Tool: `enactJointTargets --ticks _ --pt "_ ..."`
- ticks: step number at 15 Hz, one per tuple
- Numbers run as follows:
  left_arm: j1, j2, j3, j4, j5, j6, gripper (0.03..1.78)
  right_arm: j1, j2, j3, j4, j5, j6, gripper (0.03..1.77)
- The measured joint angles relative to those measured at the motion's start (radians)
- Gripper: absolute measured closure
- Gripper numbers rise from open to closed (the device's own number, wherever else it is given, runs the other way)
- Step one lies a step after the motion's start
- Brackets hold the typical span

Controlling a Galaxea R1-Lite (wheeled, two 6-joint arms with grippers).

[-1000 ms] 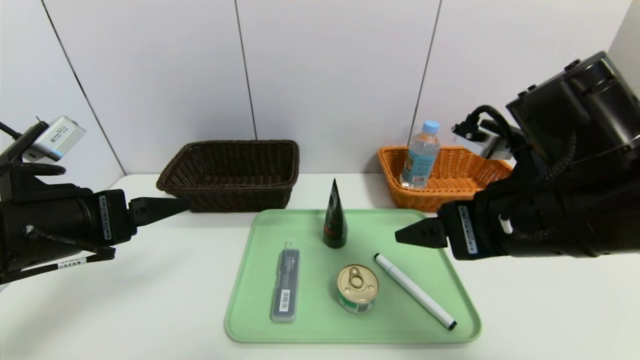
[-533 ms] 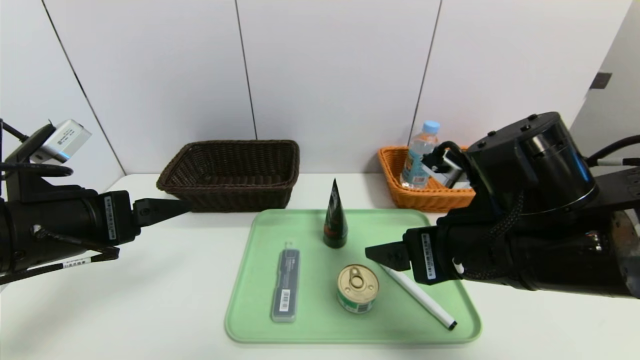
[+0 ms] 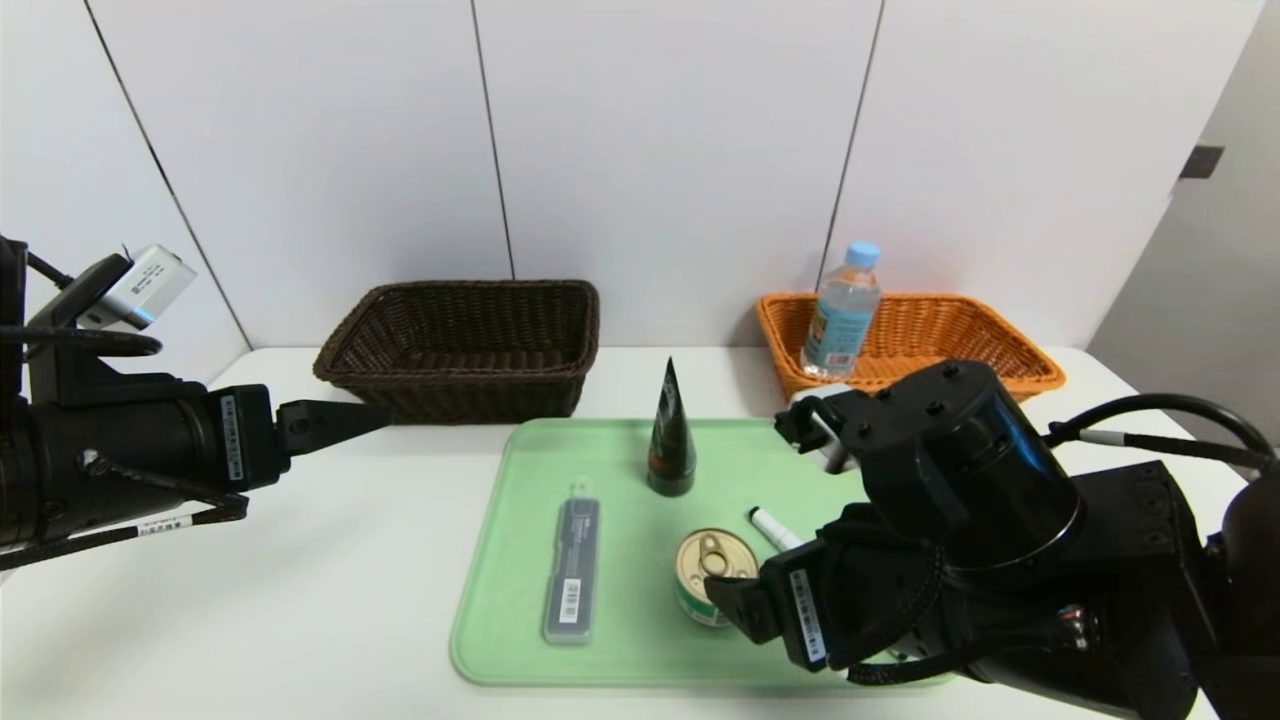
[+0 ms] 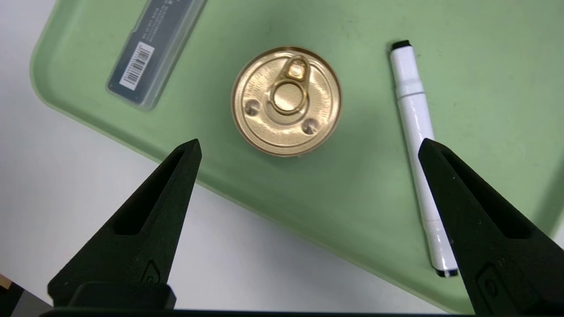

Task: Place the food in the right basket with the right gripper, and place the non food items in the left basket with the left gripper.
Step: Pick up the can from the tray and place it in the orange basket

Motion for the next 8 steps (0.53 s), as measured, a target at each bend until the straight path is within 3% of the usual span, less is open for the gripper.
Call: enactJointTargets --ticks 8 --pt "0.000 0.004 0.000 0.000 -0.001 0.000 0.12 0.015 -0.054 0.258 -0.446 -0.002 -0.083 0.10"
